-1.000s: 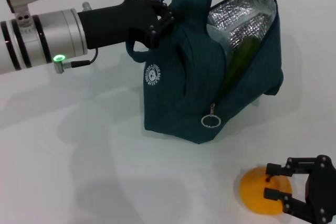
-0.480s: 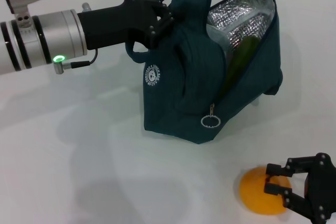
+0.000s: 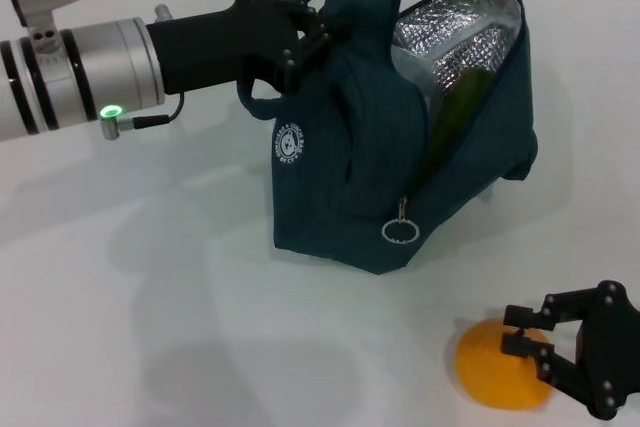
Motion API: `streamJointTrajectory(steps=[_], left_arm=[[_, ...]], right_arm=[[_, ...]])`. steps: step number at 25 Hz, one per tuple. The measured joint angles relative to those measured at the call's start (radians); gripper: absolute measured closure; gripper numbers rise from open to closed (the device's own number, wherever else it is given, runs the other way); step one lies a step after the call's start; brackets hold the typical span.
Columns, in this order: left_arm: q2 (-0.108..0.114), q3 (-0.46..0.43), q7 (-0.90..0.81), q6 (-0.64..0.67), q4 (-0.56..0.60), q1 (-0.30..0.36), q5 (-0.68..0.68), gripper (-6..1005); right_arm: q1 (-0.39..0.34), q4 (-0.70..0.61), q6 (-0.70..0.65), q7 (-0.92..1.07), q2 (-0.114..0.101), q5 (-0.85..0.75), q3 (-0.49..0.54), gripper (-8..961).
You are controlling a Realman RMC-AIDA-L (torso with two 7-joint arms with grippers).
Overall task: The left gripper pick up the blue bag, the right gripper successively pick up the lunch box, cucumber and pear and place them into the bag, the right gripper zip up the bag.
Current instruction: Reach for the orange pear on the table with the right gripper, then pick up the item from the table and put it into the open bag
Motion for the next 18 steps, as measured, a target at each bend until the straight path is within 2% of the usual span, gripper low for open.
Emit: streamJointTrajectory(steps=[6, 14, 18], left_arm=[[0.0, 0.001, 0.009, -0.004, 0.0, 0.001, 0.003, 920], [0.001, -0.003, 0.011, -0.003, 0.001, 0.002, 0.003, 919], [0.001, 0.0, 0.012, -0.002, 0.002, 0.002, 0.003, 918]], right_arm=[[0.011, 0.001, 0.016, 0.0, 0.0, 0.0, 0.0, 772], [0.028, 0.001, 0.033, 0.019, 0.001, 0.0, 0.0, 916], [0.033, -0.009, 0.016, 0.015, 0.002, 0.013, 0.008, 916]])
